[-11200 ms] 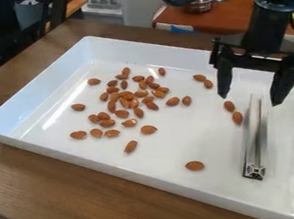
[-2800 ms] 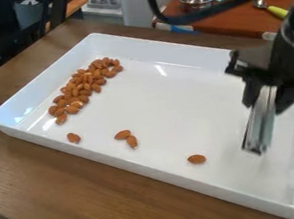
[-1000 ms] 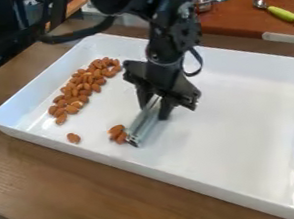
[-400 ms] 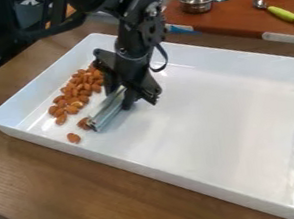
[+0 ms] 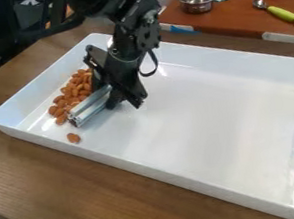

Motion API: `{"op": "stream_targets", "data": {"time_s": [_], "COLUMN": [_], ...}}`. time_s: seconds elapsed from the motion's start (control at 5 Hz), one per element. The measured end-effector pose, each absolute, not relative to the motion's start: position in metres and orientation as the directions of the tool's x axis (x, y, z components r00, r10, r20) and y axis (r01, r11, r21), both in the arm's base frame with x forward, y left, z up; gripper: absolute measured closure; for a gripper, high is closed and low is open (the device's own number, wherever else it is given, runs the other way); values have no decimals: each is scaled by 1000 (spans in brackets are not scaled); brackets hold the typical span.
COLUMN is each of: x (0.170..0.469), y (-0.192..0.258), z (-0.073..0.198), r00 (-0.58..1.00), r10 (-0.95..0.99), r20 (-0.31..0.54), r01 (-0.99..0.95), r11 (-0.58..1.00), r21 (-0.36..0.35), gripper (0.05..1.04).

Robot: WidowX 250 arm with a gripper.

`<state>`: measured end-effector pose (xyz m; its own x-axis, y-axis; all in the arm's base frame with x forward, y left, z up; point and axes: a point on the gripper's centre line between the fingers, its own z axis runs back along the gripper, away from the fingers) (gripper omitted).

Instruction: Sweep into pile

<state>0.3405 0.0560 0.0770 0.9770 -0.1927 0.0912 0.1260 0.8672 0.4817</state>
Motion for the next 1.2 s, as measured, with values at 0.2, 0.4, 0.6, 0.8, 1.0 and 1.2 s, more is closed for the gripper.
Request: {"op": "stream_targets", "data": {"time_s": [0.2,0.4,0.6,0.8,1.0,1.2], "x": [338,336,336,333,332,348], "y": [70,82,81,64,36,-2], "z": [78,76,77,84,91,124], "r00": [978,982,986,978,975,956], "r10": [-193,-165,-118,-17,77,124], "r20": [83,95,120,208,209,267], "r01": [118,75,29,-85,-157,-218], "r11": [829,795,818,879,903,908], "r21": [546,602,574,469,401,358], "gripper": [704,704,704,704,704,704]}}
